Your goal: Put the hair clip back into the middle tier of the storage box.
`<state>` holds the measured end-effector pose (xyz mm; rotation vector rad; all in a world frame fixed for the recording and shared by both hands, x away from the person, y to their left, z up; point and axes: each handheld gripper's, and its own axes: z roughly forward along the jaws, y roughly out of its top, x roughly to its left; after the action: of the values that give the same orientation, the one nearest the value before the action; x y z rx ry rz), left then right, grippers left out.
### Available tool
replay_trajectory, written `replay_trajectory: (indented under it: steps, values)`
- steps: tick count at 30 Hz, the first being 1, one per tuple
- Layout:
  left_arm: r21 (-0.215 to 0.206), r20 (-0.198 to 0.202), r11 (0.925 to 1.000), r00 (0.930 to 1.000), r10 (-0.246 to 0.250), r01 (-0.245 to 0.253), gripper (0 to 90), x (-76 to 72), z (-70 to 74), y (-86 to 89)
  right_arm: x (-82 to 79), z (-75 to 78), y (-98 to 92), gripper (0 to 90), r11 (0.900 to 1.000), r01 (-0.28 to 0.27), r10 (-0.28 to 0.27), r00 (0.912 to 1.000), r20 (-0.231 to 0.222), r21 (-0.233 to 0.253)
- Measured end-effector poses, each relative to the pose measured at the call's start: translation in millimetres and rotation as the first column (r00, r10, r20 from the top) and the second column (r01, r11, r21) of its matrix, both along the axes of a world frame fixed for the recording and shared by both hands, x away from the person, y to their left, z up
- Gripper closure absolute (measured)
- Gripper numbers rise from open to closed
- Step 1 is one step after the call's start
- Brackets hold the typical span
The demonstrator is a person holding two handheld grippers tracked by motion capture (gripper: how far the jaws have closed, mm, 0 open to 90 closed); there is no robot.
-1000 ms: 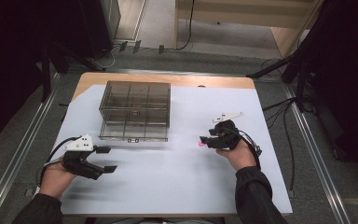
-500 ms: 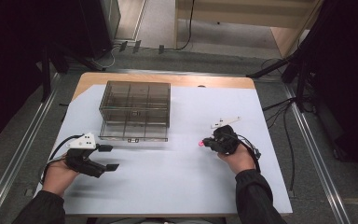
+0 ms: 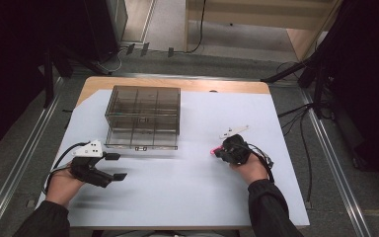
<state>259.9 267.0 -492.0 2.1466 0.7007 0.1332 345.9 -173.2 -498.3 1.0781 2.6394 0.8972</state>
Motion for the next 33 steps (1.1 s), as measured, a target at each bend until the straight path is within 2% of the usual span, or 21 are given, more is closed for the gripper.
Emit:
replay_trajectory:
  steps: [4,9,18,22,33]
  values:
    - [-0.003,0.001,1.0000,1.0000,-0.001,0.001,23.7,-0.8,-0.4,-0.2,2.6,-3.9,2.6,90.0,1.000,-0.008,0.008,1.0000,0.004,-0.009]
    - [0.002,0.002,1.0000,1.0000,0.008,-0.008,23.7,-4.2,-0.8,2.6,7.1,-5.7,5.2,90.0,1.000,0.009,-0.009,0.9998,-0.017,-0.021]
    - [0.003,-0.002,0.9996,0.9996,0.029,-0.029,23.8,-11.0,-1.3,9.6,14.9,-5.9,13.2,90.0,1.000,0.000,0.000,0.9999,-0.015,-0.020]
    - [0.005,-0.004,0.9992,0.9992,0.039,-0.039,23.8,-14.2,-1.3,12.2,20.4,-4.8,16.5,90.0,0.999,0.030,-0.031,0.9988,-0.039,-0.023]
    - [0.001,-0.006,0.9984,0.9983,0.057,-0.057,23.8,-19.2,-2.1,16.0,30.1,-4.4,18.1,89.0,0.998,0.054,-0.054,0.9972,-0.052,-0.016]
